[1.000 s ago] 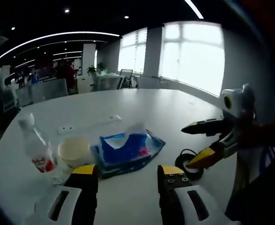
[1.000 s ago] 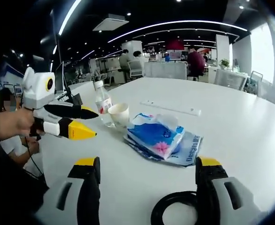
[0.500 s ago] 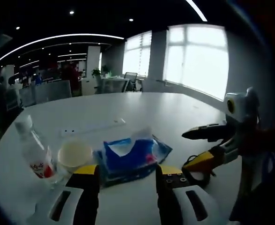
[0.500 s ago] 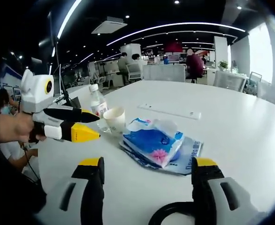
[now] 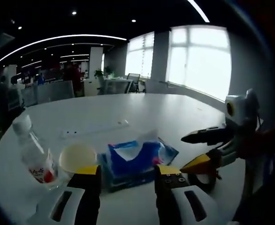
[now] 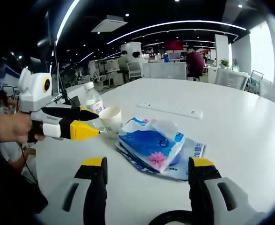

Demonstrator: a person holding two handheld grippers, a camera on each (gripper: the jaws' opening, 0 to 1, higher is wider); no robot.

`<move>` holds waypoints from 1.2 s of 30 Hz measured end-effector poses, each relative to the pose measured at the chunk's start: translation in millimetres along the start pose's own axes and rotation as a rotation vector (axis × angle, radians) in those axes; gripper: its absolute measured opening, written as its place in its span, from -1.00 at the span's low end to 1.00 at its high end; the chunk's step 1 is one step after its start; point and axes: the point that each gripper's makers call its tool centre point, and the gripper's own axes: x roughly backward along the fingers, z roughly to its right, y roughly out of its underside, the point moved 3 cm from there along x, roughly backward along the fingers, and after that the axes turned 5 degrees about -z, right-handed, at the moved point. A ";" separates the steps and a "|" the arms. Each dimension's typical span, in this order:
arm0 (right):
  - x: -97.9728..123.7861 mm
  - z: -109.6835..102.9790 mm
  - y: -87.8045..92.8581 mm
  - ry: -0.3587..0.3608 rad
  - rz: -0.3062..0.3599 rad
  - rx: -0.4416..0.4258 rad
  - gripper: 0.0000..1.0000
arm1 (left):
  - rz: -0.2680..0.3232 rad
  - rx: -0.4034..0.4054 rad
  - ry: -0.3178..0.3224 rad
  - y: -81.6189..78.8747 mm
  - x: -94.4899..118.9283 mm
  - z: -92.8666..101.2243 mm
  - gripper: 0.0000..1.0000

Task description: Arrange the tabletop items into an orderly group along one side of the table until the central work area is clear of visible clutter.

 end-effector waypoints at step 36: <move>-39.6 26.6 5.6 0.077 -0.025 -0.125 -0.23 | -0.087 0.035 -0.073 14.9 -47.9 -7.4 -0.47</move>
